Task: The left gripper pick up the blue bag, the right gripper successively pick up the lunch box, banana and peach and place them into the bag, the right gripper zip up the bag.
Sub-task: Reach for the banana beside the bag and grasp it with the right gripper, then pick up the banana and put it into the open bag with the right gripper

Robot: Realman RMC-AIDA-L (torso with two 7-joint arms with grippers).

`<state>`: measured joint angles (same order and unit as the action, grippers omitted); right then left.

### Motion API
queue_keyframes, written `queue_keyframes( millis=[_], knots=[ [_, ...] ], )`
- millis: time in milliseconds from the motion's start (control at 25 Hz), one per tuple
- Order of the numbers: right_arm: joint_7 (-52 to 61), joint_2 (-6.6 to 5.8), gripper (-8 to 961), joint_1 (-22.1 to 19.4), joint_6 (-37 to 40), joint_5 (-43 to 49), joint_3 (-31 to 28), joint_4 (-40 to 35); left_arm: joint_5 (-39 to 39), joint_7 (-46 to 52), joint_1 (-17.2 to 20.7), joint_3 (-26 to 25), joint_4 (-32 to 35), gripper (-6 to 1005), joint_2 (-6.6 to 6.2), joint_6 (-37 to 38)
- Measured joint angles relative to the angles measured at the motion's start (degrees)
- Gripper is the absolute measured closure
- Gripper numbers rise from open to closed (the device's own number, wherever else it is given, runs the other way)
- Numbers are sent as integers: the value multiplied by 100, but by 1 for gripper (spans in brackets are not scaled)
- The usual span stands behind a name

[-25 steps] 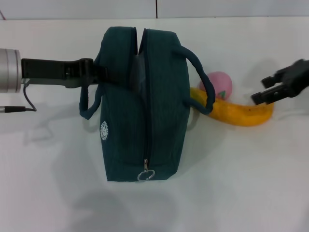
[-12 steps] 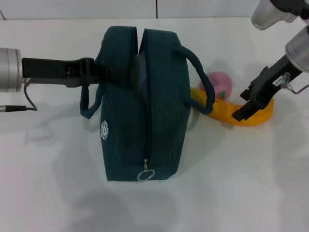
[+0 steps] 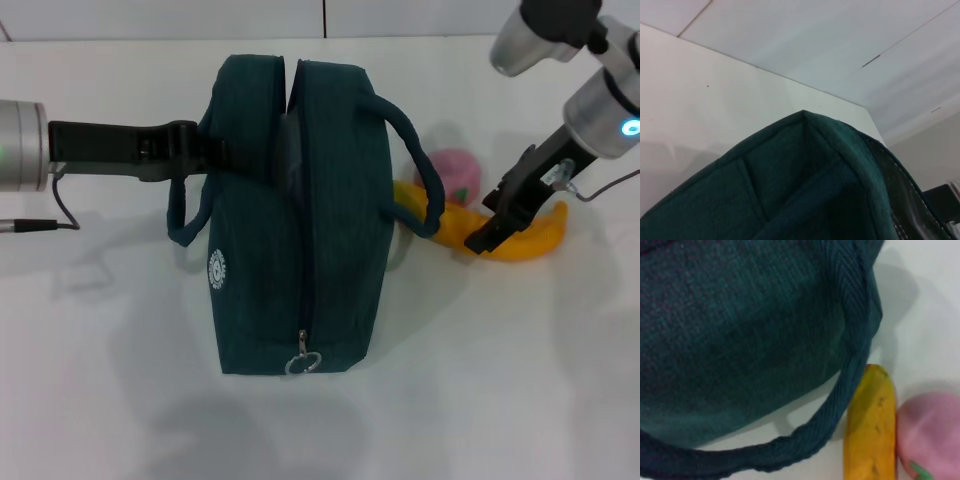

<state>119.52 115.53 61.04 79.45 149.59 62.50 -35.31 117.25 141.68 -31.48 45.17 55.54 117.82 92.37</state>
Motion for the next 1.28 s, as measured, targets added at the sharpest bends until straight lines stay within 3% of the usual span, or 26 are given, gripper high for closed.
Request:
queue_keyframes(
  millis=[360,920,1040,1080,1280],
  knots=[
    [2,40,259,38,-343,-131,324,239,0,-9,-16,0,0,970,-19,0],
    [223,39,432,-6,-38,-134,362,185,0,-18,-17,0,0,970,-51,1],
    [349,23,495,-165,292,-139,324,-51,-1,-18,-2,0,0,970,-69,1],
    [392,21,533,-311,440,-177,314,-279,-1,-18,7,1,0,970,-73,1],
    [498,-19,532,-1273,1088,-586,234,-1762,-1,-28,49,-99,0,969,-75,7]
  ],
)
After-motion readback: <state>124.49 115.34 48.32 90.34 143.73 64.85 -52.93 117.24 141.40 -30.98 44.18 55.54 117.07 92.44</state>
